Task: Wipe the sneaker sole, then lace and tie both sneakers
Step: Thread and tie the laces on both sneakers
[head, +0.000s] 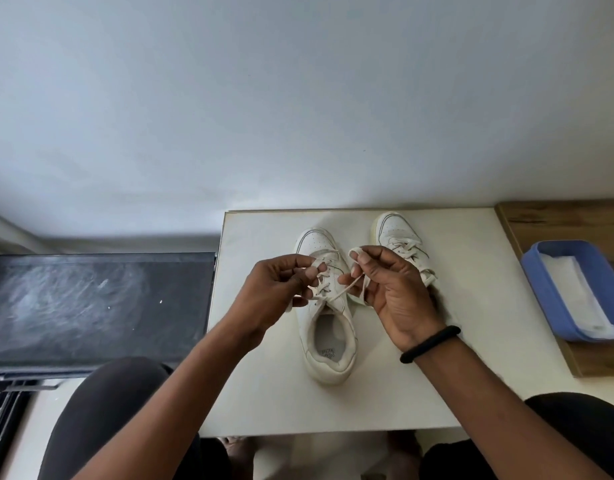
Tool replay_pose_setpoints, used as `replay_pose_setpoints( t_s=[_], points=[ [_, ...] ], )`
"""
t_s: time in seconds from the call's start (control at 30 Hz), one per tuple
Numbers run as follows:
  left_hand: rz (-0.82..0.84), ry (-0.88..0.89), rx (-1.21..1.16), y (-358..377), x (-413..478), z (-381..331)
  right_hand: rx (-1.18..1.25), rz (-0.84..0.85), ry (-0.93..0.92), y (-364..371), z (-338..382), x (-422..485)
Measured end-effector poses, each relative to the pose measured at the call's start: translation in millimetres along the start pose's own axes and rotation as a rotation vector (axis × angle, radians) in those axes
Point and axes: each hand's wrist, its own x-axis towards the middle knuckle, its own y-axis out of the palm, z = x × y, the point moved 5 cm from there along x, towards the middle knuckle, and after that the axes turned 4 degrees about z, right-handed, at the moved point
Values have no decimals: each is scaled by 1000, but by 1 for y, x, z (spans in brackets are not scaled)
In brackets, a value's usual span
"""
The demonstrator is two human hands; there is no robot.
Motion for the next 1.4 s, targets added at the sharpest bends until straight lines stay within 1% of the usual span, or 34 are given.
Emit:
replay_pose_setpoints(
  t_s=[0.1, 0.2, 0.3, 0.4, 0.53, 0.63, 0.83, 0.9, 0.97, 1.1, 1.2, 1.3, 1.33, 1.4],
  points=[
    [-72, 0, -6, 0, 0, 2, -14, -10, 89, -3, -10, 2],
    [-129, -47, 16, -1, -1, 10, -124, -27, 105, -2, -15, 1],
    [-122, -99, 6, -4, -2, 14, -158, -81, 122, -7, -17, 0],
    [-101, -88, 35, -4, -1, 13, -166, -73, 141, -9, -19, 1],
    [-99, -58, -22, 3, -2, 10, -279, -51, 94, -1, -19, -2],
    [-94, -48, -68, 8, -4, 10, -300, -92, 58, 1, -20, -5],
    [-152, -44, 33, 20, -9, 15, -304, -149, 38, 1, -23, -7],
    [-145, -58, 44, 20, -9, 13, -313, -125, 18, 3, -23, -7],
    [-99, -57, 58, 19, -7, 12, -313, -97, 6, 6, -21, -8],
    [-78, -27, 174, 18, -5, 11, -292, -25, 39, 7, -19, -7],
    [-126, -28, 182, 15, -4, 11, -355, 56, 85, 6, -16, -5],
    [-177, -19, 197, 8, -4, 9, -436, 153, 95, 5, -8, -4],
    [-177, -16, 205, 8, -4, 8, -470, 162, 78, 6, -5, -4],
    [-155, -8, 227, 8, -5, 8, -545, 122, 0, 9, -3, -4]
  ],
)
